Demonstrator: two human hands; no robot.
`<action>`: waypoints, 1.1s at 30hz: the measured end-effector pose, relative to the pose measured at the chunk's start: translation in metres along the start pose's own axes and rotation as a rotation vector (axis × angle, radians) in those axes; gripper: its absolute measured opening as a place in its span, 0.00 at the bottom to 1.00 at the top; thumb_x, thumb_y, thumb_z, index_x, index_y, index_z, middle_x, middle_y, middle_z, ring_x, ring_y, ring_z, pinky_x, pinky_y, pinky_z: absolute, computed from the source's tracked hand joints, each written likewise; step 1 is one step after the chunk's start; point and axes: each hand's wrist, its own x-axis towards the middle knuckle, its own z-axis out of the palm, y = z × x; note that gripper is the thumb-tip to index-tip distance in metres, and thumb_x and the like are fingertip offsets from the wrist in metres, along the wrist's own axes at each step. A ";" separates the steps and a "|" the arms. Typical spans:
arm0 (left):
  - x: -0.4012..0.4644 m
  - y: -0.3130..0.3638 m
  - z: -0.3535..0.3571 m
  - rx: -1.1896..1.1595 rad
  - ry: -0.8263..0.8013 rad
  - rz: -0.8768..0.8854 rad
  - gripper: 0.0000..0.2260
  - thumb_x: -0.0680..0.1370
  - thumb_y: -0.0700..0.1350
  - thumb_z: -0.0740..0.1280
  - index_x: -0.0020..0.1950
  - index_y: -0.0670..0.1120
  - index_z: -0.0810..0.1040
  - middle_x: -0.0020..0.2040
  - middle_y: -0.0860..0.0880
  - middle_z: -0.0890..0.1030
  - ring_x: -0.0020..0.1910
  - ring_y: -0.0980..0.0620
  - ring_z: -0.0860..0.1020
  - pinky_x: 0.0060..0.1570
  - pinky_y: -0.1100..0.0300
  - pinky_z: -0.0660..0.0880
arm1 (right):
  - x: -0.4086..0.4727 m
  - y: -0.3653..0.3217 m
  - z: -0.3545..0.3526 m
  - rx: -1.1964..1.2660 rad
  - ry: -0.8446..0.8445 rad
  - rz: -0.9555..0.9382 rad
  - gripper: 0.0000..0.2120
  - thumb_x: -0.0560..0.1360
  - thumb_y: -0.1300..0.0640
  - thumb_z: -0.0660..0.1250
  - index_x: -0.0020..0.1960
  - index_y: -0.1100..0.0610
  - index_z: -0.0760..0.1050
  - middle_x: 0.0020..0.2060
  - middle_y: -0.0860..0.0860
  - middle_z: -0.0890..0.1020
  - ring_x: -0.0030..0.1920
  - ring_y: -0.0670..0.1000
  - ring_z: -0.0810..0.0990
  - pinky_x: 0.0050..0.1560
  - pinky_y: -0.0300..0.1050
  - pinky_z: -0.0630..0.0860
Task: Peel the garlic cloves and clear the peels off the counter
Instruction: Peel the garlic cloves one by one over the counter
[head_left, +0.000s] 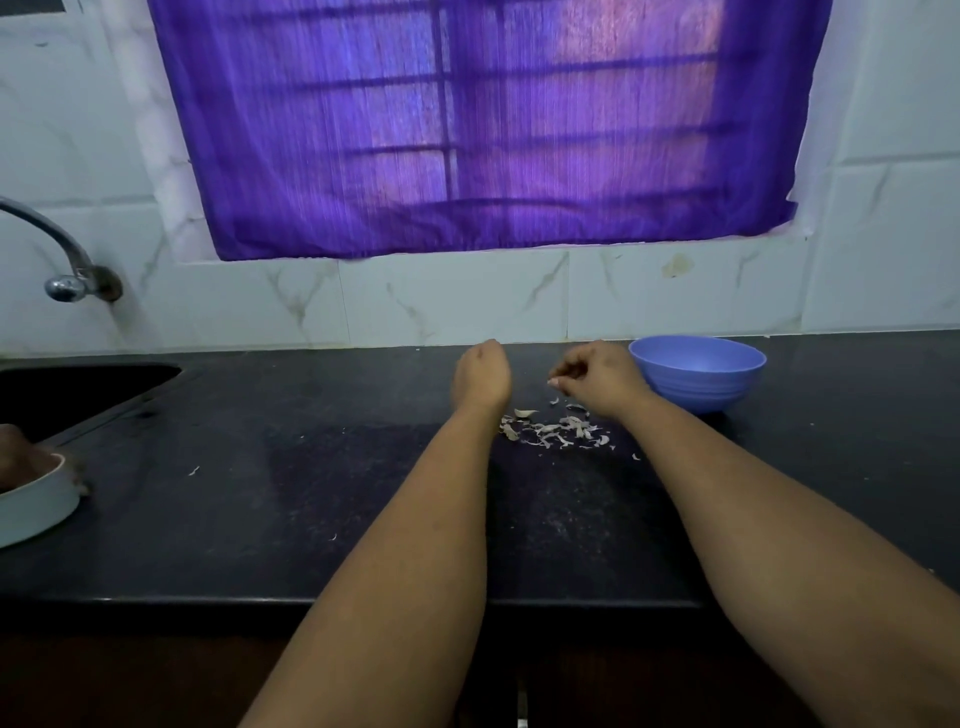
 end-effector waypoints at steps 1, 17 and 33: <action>0.001 0.000 -0.003 -0.002 0.028 -0.026 0.14 0.78 0.45 0.53 0.34 0.44 0.69 0.43 0.36 0.76 0.40 0.44 0.70 0.42 0.53 0.66 | 0.000 -0.001 0.003 -0.051 -0.040 -0.026 0.02 0.73 0.61 0.72 0.45 0.58 0.83 0.42 0.54 0.85 0.39 0.49 0.80 0.45 0.42 0.76; 0.012 -0.016 0.000 0.236 0.049 0.024 0.17 0.78 0.54 0.63 0.32 0.49 0.66 0.41 0.45 0.79 0.50 0.41 0.79 0.46 0.55 0.72 | 0.007 -0.016 0.024 -0.428 -0.155 -0.148 0.08 0.72 0.67 0.65 0.46 0.57 0.79 0.43 0.54 0.80 0.46 0.56 0.80 0.49 0.49 0.78; 0.007 -0.017 0.003 0.140 -0.093 0.076 0.07 0.76 0.50 0.69 0.48 0.47 0.78 0.46 0.51 0.80 0.49 0.49 0.79 0.52 0.55 0.77 | -0.002 -0.020 0.009 0.321 0.038 0.076 0.03 0.76 0.64 0.67 0.49 0.57 0.76 0.35 0.50 0.77 0.36 0.45 0.74 0.33 0.26 0.69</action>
